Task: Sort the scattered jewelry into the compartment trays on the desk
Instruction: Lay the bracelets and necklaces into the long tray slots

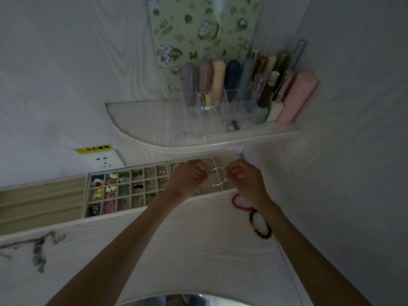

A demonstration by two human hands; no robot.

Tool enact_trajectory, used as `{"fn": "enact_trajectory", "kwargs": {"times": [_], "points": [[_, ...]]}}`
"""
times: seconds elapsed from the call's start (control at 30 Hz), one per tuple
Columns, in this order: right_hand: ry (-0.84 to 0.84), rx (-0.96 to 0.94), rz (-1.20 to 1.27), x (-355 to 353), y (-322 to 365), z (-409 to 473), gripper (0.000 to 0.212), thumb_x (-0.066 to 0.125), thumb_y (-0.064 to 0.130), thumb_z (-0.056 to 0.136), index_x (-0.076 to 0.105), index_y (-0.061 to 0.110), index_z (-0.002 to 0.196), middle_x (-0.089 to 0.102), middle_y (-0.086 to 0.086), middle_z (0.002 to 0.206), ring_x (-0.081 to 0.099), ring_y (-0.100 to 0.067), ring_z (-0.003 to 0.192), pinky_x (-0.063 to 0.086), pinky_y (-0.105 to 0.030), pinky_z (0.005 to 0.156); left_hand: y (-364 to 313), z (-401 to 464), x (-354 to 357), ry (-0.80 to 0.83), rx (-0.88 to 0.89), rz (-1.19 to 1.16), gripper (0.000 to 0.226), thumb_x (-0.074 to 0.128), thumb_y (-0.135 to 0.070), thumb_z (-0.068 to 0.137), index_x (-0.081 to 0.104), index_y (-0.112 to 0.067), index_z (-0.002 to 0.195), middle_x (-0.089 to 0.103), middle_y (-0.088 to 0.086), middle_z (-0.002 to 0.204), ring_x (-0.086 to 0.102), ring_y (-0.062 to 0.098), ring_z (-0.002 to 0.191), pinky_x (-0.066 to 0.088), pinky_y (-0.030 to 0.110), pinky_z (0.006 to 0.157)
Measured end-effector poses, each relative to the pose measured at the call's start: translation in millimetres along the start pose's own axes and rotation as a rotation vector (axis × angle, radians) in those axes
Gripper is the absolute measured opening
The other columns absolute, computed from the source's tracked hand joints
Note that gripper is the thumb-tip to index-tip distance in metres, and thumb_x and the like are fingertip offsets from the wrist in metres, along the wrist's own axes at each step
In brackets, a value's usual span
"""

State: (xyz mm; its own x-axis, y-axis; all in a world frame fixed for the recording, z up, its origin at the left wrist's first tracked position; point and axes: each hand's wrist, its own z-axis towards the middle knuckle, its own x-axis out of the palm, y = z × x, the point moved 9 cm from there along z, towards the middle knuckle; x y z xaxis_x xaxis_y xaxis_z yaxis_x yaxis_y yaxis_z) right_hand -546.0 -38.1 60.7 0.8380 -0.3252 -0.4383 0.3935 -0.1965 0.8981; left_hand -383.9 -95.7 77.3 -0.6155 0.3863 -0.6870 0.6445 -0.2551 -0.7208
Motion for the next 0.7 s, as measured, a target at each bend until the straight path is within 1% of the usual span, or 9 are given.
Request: {"fn": "enact_trajectory", "kwargs": {"times": [0.07,0.1,0.23,0.33,0.43,0.5,0.6,0.63,0.7], "points": [[-0.013,-0.038,-0.026,1.9,1.7,7.6,0.006,0.069,0.017,0.082,0.064,0.016,0.079,0.069,0.001,0.075,0.065,-0.009,0.072,0.050,-0.015,0.069,2.4,8.2,2.1,0.008,-0.011,-0.011,0.011,0.062,-0.016,0.081,0.070,-0.023,0.086,0.070,-0.011,0.082,0.066,0.002,0.079,0.051,0.018,0.080],[-0.003,-0.041,-0.039,4.1,0.8,10.1,0.006,0.069,0.017,0.082,0.064,0.017,0.079,0.069,0.001,0.076,0.065,-0.009,0.073,0.050,-0.017,0.071,5.2,11.3,5.8,0.023,-0.018,-0.008,0.012,0.062,-0.015,0.081,0.069,-0.023,0.086,0.071,-0.011,0.082,0.067,0.003,0.081,0.051,0.022,0.083],[0.069,-0.029,-0.107,15.9,-13.6,17.5,0.005,0.068,0.016,0.084,0.064,0.016,0.081,0.068,0.002,0.078,0.061,0.002,0.067,0.048,-0.012,0.067,26.3,20.5,23.2,0.060,-0.081,-0.028,0.018,0.060,-0.024,0.072,0.072,-0.017,0.084,0.074,0.000,0.084,0.070,0.013,0.082,0.054,0.031,0.084],[0.134,-0.022,-0.201,21.5,-25.4,19.3,0.002,0.067,0.017,0.084,0.065,0.017,0.085,0.066,0.007,0.077,0.059,0.009,0.065,0.042,-0.003,0.061,40.9,20.4,36.7,0.091,-0.137,-0.035,0.014,0.062,-0.014,0.077,0.072,-0.016,0.087,0.074,0.000,0.088,0.070,0.012,0.084,0.054,0.032,0.084],[0.209,-0.020,-0.281,27.2,-31.4,20.9,0.007,0.066,0.021,0.085,0.062,0.027,0.084,0.061,0.019,0.075,0.055,0.019,0.069,0.039,-0.002,0.060,46.0,16.0,45.7,0.142,-0.110,0.100,0.015,0.059,-0.020,0.083,0.070,-0.025,0.092,0.073,-0.009,0.093,0.067,0.008,0.091,0.052,0.026,0.083],[0.261,-0.027,-0.322,32.4,-33.1,22.8,0.008,0.066,0.023,0.085,0.062,0.030,0.084,0.062,0.022,0.075,0.057,0.013,0.070,0.042,-0.007,0.063,43.0,15.2,42.7,0.127,-0.043,0.266,0.015,0.057,-0.028,0.085,0.068,-0.029,0.096,0.072,-0.011,0.096,0.065,0.008,0.095,0.050,0.023,0.079],[0.336,-0.009,-0.391,38.8,-34.2,28.4,0.008,0.065,0.022,0.084,0.068,0.026,0.090,0.068,0.014,0.082,0.063,0.000,0.078,0.050,-0.021,0.073,38.6,18.7,34.9,0.060,0.053,0.423,0.018,0.056,-0.033,0.087,0.068,-0.032,0.100,0.071,-0.011,0.098,0.064,0.009,0.097,0.044,0.021,0.071],[0.360,-0.012,-0.422,41.2,-32.1,30.2,0.008,0.065,0.023,0.084,0.069,0.026,0.091,0.070,0.011,0.085,0.064,-0.003,0.079,0.050,-0.021,0.074,37.3,20.1,33.6,0.048,0.083,0.460,0.018,0.056,-0.032,0.088,0.068,-0.033,0.101,0.070,-0.010,0.100,0.062,0.010,0.100,0.044,0.022,0.072],[0.391,-0.058,-0.494,47.4,-24.4,34.3,0.011,0.066,0.026,0.085,0.072,0.024,0.093,0.072,0.007,0.091,0.063,-0.005,0.083,0.047,-0.018,0.073,37.3,24.0,32.2,0.036,0.128,0.506,0.019,0.057,-0.032,0.088,0.069,-0.033,0.103,0.068,-0.010,0.107,0.057,0.013,0.108,0.044,0.025,0.082]]}}
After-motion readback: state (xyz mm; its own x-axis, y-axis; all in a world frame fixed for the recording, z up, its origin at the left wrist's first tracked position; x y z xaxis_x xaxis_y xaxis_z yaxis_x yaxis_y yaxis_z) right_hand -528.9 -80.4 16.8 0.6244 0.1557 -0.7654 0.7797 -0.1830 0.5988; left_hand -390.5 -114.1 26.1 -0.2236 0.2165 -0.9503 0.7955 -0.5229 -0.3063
